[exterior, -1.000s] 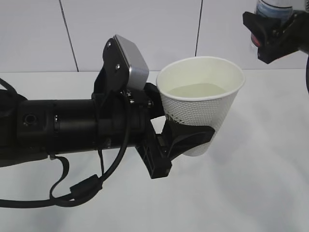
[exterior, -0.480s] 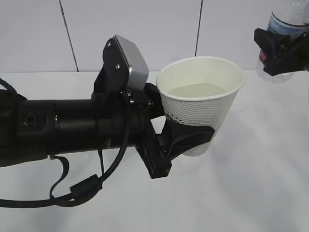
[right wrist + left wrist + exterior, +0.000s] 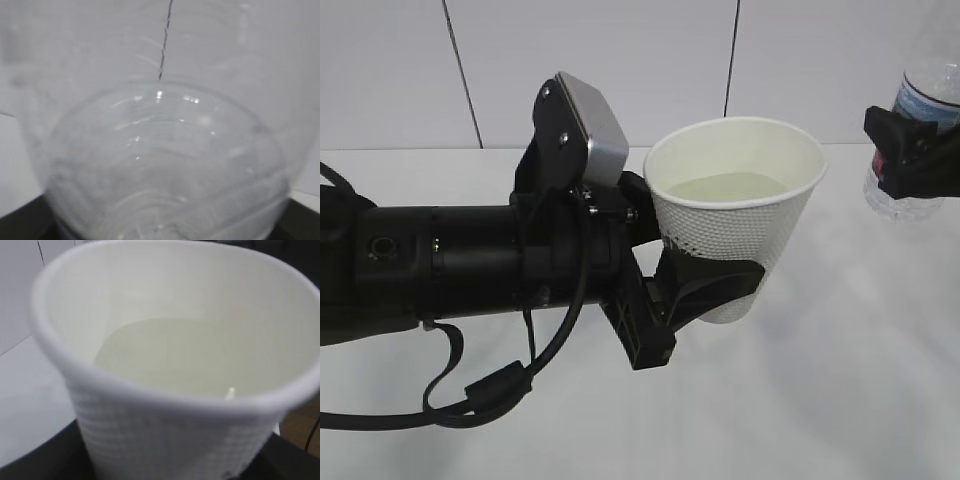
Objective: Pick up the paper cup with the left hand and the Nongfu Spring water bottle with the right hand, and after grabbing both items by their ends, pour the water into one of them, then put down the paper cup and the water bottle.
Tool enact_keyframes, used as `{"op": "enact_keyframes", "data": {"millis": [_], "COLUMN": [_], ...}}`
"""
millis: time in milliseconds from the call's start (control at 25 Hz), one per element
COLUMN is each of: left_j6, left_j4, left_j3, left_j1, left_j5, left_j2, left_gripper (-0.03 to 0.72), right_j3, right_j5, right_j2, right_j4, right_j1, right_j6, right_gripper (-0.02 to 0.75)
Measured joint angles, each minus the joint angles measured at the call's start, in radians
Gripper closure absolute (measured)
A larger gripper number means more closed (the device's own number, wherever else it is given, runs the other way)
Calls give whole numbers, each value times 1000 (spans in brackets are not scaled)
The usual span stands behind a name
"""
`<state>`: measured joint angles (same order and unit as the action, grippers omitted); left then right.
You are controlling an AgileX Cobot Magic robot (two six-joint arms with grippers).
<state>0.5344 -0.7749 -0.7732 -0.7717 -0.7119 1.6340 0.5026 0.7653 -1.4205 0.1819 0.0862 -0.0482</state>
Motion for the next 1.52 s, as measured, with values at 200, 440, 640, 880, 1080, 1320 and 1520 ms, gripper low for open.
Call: {"op": "enact_keyframes", "data": {"millis": [200,440,640,880,1080,1320,1520], "left_j6": [0,0,0,0,0,0,0], "left_j4": [0,0,0,0,0,0,13], "left_j3": [0,0,0,0,0,0,0], "left_j1": [0,0,0,0,0,0,0], "left_j5": [0,0,0,0,0,0,0], "left_j2": [0,0,0,0,0,0,0], "left_gripper": [201,201,201,201,201,201,201], "right_j3": [-39,-77,-121,-155,-170,-170,-170], "right_j5": [3,13,25,30,55,62,64], "right_j2": [0,0,0,0,0,0,0], "right_j4": [-42,-110,-160,-182,-195,-196,-197], "right_j1": [0,0,0,0,0,0,0], "right_j6": [-15,-19,-20,-20,-20,-20,-20], "right_gripper": [218,218,218,218,218,218,218]}}
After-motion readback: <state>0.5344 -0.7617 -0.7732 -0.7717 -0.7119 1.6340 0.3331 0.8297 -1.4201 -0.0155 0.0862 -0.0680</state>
